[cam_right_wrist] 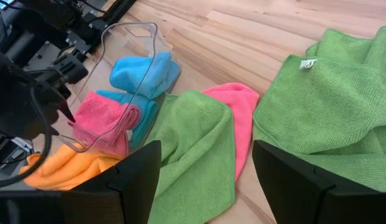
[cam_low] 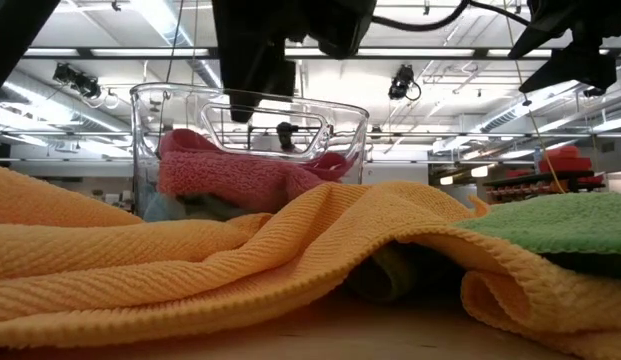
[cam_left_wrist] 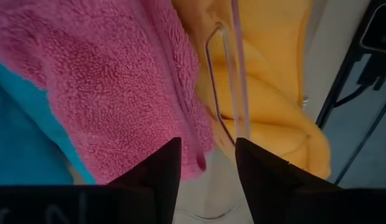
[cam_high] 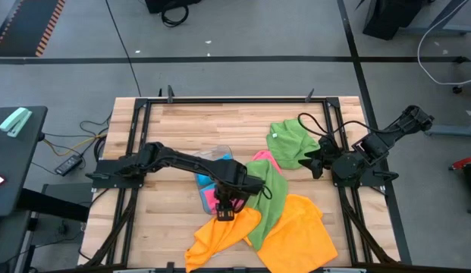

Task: Fold microfiber towels
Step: Fold the top green towel

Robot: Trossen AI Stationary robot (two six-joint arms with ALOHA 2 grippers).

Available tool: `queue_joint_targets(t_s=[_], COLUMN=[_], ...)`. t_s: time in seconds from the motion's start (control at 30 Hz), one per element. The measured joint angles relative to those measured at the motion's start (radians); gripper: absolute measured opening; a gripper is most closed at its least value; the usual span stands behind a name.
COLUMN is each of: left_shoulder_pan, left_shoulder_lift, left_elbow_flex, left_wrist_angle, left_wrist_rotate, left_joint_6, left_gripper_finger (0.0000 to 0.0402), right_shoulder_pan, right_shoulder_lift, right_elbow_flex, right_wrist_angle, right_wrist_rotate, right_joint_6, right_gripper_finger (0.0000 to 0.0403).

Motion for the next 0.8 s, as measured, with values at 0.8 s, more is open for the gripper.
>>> queue_joint_targets(t_s=[0.8], left_shoulder_pan=[-0.132], left_shoulder_lift=[0.000], left_elbow_flex=[0.251], left_wrist_angle=[0.022], left_wrist_rotate=[-0.108], left_joint_6=[-0.195], left_gripper_finger=[0.0121], right_shoulder_pan=[0.000], right_shoulder_lift=[0.000], right_elbow_flex=[0.000], right_wrist_angle=[0.001], right_wrist_rotate=[-0.011], right_joint_6=[-0.057], right_gripper_finger=[0.0262])
